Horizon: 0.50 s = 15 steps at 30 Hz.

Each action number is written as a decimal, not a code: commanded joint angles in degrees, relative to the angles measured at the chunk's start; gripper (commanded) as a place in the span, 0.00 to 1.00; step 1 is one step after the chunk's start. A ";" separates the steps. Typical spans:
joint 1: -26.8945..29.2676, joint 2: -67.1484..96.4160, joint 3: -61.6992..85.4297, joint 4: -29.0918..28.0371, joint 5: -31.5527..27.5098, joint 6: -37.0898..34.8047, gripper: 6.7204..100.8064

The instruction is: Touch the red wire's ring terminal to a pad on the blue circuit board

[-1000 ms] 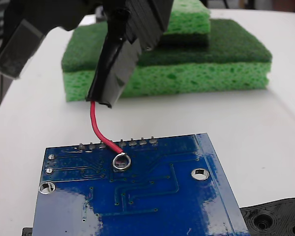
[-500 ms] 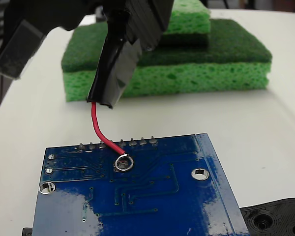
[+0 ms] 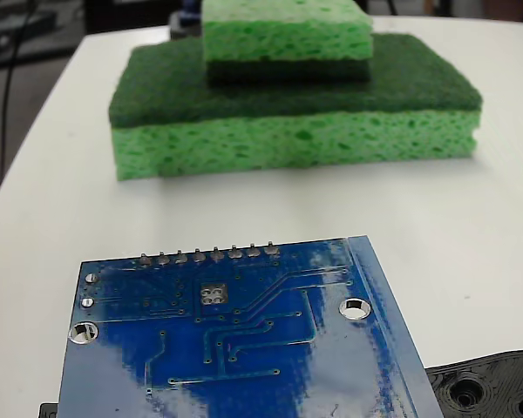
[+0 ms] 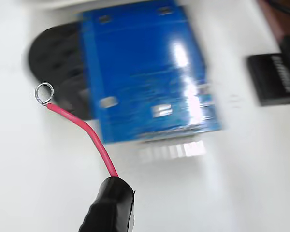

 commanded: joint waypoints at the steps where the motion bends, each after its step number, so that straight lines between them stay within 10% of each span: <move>1: 0.62 5.63 5.63 -0.09 -9.40 -1.49 0.99; 15: -0.35 43.07 28.39 8.79 -11.78 -4.48 0.99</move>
